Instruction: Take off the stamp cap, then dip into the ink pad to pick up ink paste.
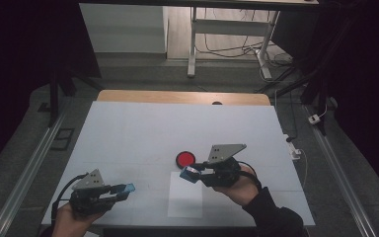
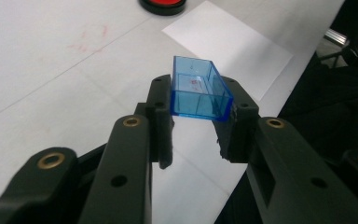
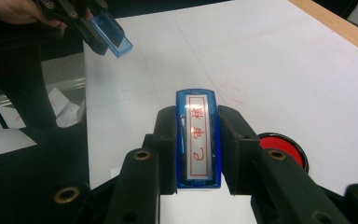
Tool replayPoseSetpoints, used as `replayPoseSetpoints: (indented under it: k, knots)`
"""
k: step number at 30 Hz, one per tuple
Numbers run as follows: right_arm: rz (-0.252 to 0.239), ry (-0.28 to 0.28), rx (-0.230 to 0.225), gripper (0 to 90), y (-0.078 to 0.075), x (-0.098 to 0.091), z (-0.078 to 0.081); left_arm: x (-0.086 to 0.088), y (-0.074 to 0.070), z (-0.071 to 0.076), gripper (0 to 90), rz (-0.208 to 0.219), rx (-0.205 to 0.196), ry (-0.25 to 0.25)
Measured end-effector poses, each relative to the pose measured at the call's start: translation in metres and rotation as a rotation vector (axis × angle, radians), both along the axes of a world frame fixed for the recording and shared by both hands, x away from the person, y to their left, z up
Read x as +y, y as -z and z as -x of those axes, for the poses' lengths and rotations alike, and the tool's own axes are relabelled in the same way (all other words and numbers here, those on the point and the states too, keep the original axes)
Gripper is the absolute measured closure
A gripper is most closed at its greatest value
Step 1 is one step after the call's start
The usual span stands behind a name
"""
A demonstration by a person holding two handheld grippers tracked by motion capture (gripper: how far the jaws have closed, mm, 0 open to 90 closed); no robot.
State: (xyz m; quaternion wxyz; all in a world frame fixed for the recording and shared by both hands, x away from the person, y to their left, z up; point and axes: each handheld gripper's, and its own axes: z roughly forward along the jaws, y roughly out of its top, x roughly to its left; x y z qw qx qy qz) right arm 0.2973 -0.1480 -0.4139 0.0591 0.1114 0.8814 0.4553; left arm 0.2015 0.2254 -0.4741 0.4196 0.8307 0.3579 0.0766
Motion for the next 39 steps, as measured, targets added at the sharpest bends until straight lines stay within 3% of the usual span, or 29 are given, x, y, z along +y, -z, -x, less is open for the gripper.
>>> replayPoseSetpoints:
  k: [14, 23, 39]
  knots:
    - [0.014, 0.034, 0.002, 70.0, 0.003, -0.001, -0.003, 0.025, 0.001, 0.021, 68.6, 0.025, 0.019, -0.080]
    - [0.017, 0.057, -0.002, 70.0, 0.004, -0.005, -0.007, 0.033, 0.002, 0.028, 68.7, 0.013, 0.013, -0.118]
    - [0.016, 0.113, 0.009, 70.0, 0.007, -0.005, -0.013, 0.034, 0.002, 0.028, 68.6, 0.012, 0.021, -0.131]
